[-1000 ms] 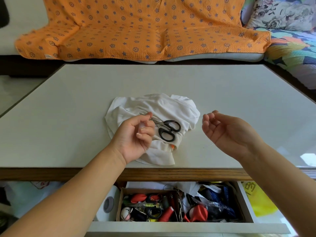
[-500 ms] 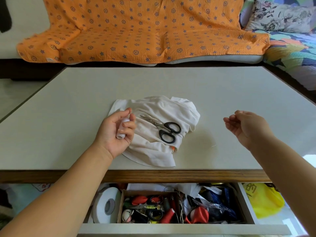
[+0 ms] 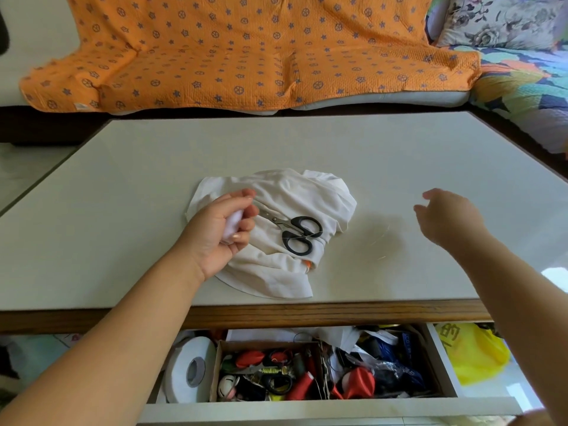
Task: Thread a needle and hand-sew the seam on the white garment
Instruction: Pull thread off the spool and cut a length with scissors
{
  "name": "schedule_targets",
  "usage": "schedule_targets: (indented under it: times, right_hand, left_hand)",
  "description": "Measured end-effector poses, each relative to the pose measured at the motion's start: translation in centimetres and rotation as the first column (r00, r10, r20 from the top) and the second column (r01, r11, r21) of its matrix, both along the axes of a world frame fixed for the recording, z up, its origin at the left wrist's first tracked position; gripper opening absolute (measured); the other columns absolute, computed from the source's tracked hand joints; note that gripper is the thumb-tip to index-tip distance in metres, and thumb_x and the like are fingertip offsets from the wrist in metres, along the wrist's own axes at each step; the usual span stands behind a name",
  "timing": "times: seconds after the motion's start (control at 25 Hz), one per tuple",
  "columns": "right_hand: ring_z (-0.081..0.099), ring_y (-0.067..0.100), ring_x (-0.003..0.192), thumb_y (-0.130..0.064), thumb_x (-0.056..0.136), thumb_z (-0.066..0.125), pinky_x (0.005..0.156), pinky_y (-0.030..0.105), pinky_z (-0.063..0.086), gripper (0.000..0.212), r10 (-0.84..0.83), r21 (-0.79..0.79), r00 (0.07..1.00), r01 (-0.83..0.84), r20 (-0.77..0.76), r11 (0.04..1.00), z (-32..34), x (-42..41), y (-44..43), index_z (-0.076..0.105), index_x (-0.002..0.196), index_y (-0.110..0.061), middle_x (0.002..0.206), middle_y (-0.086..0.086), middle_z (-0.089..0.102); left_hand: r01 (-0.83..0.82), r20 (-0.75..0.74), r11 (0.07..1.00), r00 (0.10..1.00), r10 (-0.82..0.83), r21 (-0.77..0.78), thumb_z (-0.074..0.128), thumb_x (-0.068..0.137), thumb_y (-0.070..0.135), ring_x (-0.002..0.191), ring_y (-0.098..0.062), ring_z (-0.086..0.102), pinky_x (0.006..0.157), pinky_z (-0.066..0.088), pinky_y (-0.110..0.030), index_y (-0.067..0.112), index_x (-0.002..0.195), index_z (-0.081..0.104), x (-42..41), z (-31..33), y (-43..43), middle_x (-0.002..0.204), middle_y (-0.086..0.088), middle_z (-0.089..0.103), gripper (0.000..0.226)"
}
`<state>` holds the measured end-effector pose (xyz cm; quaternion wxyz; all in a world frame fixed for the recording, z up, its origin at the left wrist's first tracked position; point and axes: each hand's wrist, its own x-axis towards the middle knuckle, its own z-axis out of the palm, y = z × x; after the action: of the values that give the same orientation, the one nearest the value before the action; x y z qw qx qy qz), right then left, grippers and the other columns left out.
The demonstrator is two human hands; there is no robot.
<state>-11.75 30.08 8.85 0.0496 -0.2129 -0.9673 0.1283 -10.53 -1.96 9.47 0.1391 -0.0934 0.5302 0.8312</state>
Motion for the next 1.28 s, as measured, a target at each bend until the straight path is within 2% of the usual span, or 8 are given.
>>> schedule_targets:
  times: [0.12, 0.16, 0.24, 0.32, 0.48, 0.6, 0.8, 1.28]
  right_hand:
    - [0.064, 0.024, 0.096, -0.008, 0.096, 0.045, 0.083, 0.031, 0.045, 0.031, 0.07, -0.257, 0.909, -0.189, -0.411, 0.948, 2.1, 1.3, -3.5, 0.065, 0.117, -0.018, 0.123, 0.007, 0.065]
    - [0.065, 0.016, 0.08, -0.001, 0.093, 0.045, 0.073, 0.028, 0.048, 0.035, 0.138, -0.501, 0.893, -0.361, -0.428, 0.787, 2.7, 2.3, -5.7, 0.065, 0.114, -0.02, 0.12, 0.003, 0.067]
    - [0.062, 0.014, 0.065, 0.01, 0.086, 0.047, 0.06, 0.028, 0.05, 0.049, 0.359, -0.91, 0.874, -0.393, -0.327, 0.127, 2.9, 4.6, -9.9, 0.06, 0.124, -0.019, 0.121, 0.0, 0.065]
    - [0.061, 0.017, 0.067, 0.003, 0.084, 0.054, 0.063, 0.029, 0.051, 0.043, 0.562, -0.964, 0.786, -0.251, -0.258, -0.092, 2.3, 5.7, -12.2, 0.06, 0.122, -0.018, 0.107, 0.005, 0.065]
    - [0.04, 0.009, 0.052, -0.02, 0.098, 0.056, 0.052, 0.019, 0.037, 0.018, 0.584, -0.856, 0.78, -0.444, -0.224, 0.264, 0.9, 5.3, -11.3, 0.071, 0.101, -0.011, 0.06, -0.004, 0.049]
    - [0.031, 0.01, 0.049, -0.021, 0.098, 0.055, 0.05, 0.019, 0.029, 0.022, 0.506, -0.837, 0.834, -0.429, -0.221, 0.341, 1.7, 4.7, -9.7, 0.073, 0.093, -0.01, 0.053, -0.005, 0.041]
    - [0.036, 0.004, 0.039, -0.019, 0.094, 0.054, 0.043, 0.015, 0.029, 0.024, 0.364, -0.53, 0.922, -0.375, -0.13, 0.761, 1.9, 2.7, -5.9, 0.073, 0.081, -0.022, 0.055, -0.003, 0.05]
    - [0.042, 0.016, 0.052, -0.015, 0.098, 0.048, 0.048, 0.026, 0.029, 0.027, 0.261, -0.375, 0.964, -0.261, -0.051, 0.889, 1.7, 0.9, -2.4, 0.071, 0.085, -0.018, 0.062, 0.002, 0.053]
  left_hand:
    - [0.081, -0.061, 0.992, 0.994, -0.087, -0.094, 0.054, 0.095, 0.008, 0.055, -0.007, 0.061, 0.035, 0.031, -0.013, 0.016, 0.096, 0.063, 0.7, 0.9, 1.4, 0.068, 0.0, 0.061, 0.013]
    - [0.121, -0.075, 0.989, 0.989, -0.128, -0.083, 0.056, 0.092, 0.009, 0.057, -0.008, 0.064, 0.035, 0.032, -0.013, 0.016, 0.097, 0.064, 0.9, 1.1, 2.0, 0.069, -0.001, 0.063, 0.011]
    - [0.203, -0.096, 0.978, 0.974, -0.206, -0.04, 0.061, 0.084, 0.013, 0.058, -0.008, 0.063, 0.035, 0.031, -0.013, 0.016, 0.097, 0.065, 1.4, 1.5, 3.0, 0.07, -0.001, 0.062, 0.014]
    - [0.247, -0.104, 0.969, 0.964, -0.245, 0.005, 0.062, 0.078, 0.016, 0.055, -0.007, 0.058, 0.034, 0.03, -0.012, 0.016, 0.098, 0.063, 1.7, 1.6, 3.7, 0.069, -0.001, 0.06, 0.02]
    - [0.161, -0.003, 0.976, 0.987, -0.162, 0.15, 0.064, 0.076, 0.016, 0.048, -0.002, 0.05, 0.031, 0.027, -0.009, 0.019, 0.095, 0.06, 1.1, 1.1, 2.8, 0.069, 0.003, 0.056, 0.02]
    - [0.112, 0.053, 0.931, 0.989, -0.139, 0.346, 0.077, 0.071, 0.015, 0.042, -0.001, 0.046, 0.03, 0.03, -0.009, 0.018, 0.091, 0.059, 0.4, 0.3, 1.2, 0.069, 0.005, 0.056, 0.027]
    - [0.06, 0.047, 0.882, 0.995, -0.092, 0.467, 0.072, 0.079, 0.012, 0.037, -0.001, 0.037, 0.031, 0.029, -0.008, 0.019, 0.087, 0.058, -0.2, 0.1, -0.5, 0.067, 0.006, 0.055, 0.017]
    - [0.005, 0.013, 0.813, 1.0, -0.016, 0.582, 0.074, 0.067, -0.001, 0.056, -0.005, 0.061, 0.047, 0.052, -0.015, 0.012, 0.096, 0.056, -0.7, -0.3, -1.6, 0.074, 0.0, 0.055, 0.037]
